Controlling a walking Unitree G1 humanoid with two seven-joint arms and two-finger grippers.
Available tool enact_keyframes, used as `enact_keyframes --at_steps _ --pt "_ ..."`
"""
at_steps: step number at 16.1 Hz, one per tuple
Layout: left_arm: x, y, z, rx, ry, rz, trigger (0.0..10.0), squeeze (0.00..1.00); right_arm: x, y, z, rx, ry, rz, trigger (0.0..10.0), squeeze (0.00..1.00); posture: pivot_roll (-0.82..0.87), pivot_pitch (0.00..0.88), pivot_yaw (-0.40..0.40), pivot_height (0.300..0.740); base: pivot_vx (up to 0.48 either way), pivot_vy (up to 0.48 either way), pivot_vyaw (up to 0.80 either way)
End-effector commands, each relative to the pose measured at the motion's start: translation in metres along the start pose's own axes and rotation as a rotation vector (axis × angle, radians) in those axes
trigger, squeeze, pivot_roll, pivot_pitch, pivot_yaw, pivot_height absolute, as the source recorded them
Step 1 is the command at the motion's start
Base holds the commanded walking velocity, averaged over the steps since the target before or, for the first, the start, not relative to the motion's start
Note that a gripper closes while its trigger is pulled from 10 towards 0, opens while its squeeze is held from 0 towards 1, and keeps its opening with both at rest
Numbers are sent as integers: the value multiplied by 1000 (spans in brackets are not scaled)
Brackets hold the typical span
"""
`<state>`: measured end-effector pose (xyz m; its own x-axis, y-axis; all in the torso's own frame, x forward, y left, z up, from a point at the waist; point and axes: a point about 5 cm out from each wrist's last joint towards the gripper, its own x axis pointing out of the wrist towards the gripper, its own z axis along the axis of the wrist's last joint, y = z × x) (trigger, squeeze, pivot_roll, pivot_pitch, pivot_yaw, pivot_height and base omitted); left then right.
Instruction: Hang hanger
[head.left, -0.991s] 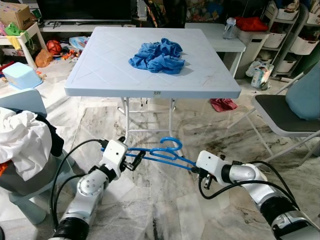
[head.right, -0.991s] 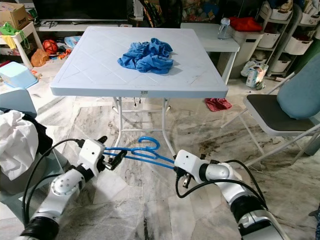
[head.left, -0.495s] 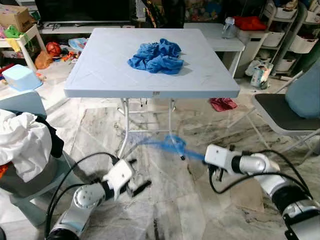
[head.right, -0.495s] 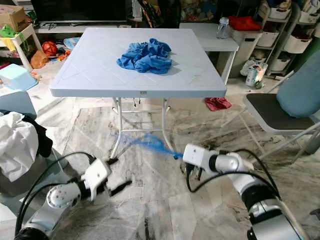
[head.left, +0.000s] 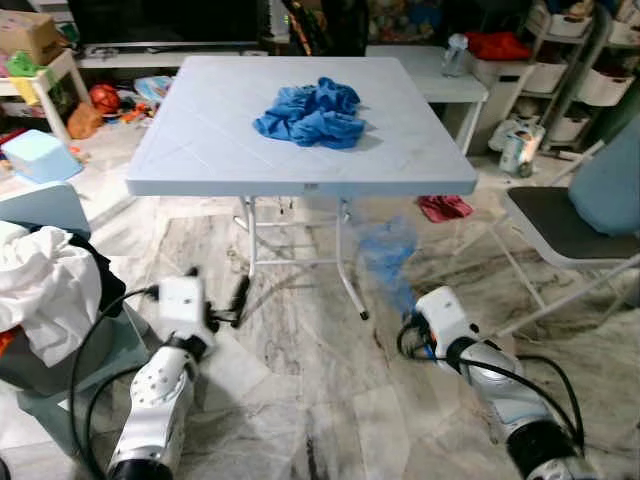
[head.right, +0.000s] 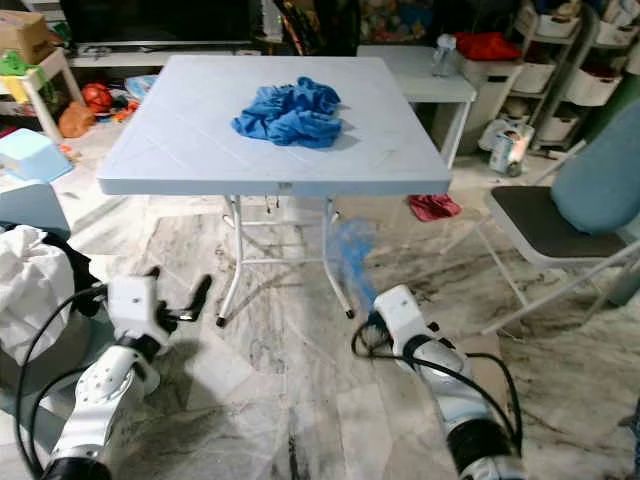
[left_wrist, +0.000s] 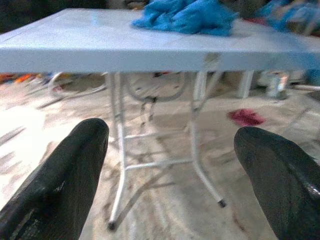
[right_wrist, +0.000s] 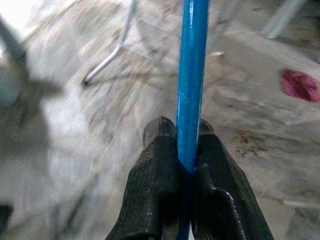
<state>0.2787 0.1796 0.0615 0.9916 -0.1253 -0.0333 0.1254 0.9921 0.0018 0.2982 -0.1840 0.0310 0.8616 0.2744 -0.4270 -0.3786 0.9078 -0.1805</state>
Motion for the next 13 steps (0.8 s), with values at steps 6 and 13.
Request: enact_keyframes --at_steps 6,13 --pt "1 -12 0 -35 20 34 10000 0 -14 -12 -6 361 8 -346 10000 0 -93 0 -26 740 0 0 0" --pt "2 -20 0 -119 23 -28 10000 0 -14 -15 7 431 -9 -450 10000 0 -93 0 -19 740 0 0 -457"
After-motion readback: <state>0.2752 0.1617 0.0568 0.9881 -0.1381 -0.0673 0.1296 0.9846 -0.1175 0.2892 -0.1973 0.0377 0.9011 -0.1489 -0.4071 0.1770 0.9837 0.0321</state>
